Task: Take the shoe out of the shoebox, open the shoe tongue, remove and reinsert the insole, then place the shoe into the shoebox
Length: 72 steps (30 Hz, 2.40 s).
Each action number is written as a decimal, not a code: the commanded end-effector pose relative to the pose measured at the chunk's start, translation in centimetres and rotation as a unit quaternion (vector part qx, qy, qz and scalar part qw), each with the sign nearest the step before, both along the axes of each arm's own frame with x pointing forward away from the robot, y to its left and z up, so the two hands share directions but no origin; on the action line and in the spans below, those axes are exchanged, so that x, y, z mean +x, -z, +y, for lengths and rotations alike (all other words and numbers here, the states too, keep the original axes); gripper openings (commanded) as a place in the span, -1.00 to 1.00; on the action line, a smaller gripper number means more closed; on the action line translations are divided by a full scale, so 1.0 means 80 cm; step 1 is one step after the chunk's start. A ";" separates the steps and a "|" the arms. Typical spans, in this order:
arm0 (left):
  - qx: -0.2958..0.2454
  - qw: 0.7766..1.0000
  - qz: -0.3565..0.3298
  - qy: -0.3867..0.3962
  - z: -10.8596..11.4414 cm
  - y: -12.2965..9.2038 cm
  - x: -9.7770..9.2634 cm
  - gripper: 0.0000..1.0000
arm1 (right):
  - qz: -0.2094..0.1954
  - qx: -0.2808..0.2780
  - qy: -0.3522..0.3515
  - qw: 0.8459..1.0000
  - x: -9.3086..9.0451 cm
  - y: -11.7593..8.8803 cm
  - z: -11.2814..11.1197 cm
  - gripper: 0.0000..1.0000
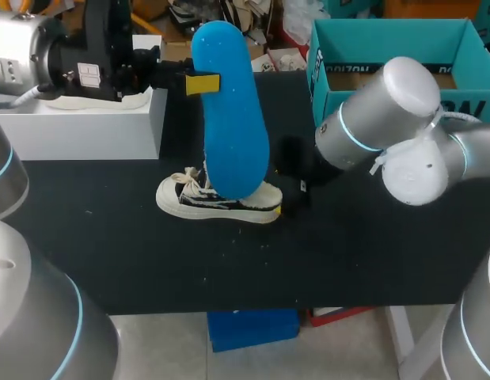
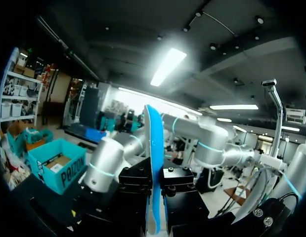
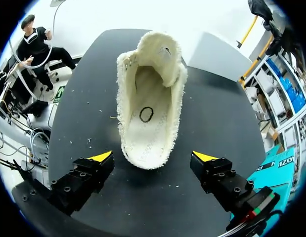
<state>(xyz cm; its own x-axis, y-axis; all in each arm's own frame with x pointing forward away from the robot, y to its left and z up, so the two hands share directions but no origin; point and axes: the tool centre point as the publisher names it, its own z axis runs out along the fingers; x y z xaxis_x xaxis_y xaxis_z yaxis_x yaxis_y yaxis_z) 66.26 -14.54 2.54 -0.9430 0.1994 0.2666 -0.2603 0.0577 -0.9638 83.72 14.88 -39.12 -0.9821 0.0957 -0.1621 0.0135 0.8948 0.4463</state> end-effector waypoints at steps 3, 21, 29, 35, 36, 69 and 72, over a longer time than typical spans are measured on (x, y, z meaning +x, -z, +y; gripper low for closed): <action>0.000 1.000 0.000 -0.001 -0.001 0.002 0.000 -1.00 | 0.015 -0.195 0.009 0.981 0.003 -0.012 0.012 1.00; 0.000 1.000 0.000 -0.001 -0.001 0.002 0.000 -1.00 | 0.002 -0.281 -0.009 0.960 0.006 -0.028 0.033 1.00; 0.000 1.000 0.000 -0.001 -0.001 0.002 0.000 -1.00 | 0.008 -0.281 -0.015 0.960 0.008 -0.029 0.047 1.00; 0.000 1.000 0.000 -0.001 -0.001 0.002 0.000 -1.00 | 0.024 -0.262 -0.024 0.964 0.009 -0.027 0.054 1.00; 0.000 1.000 0.000 -0.001 -0.001 0.002 0.000 -1.00 | 0.025 -0.262 -0.025 0.965 0.009 -0.027 0.055 1.00; 0.000 1.000 0.000 -0.001 -0.001 0.002 0.000 -1.00 | 0.041 -0.171 -0.023 0.984 -0.002 -0.033 0.039 1.00; 0.000 1.000 0.000 -0.001 -0.001 0.002 0.000 -1.00 | 0.040 -0.150 -0.020 0.988 -0.003 -0.035 0.035 1.00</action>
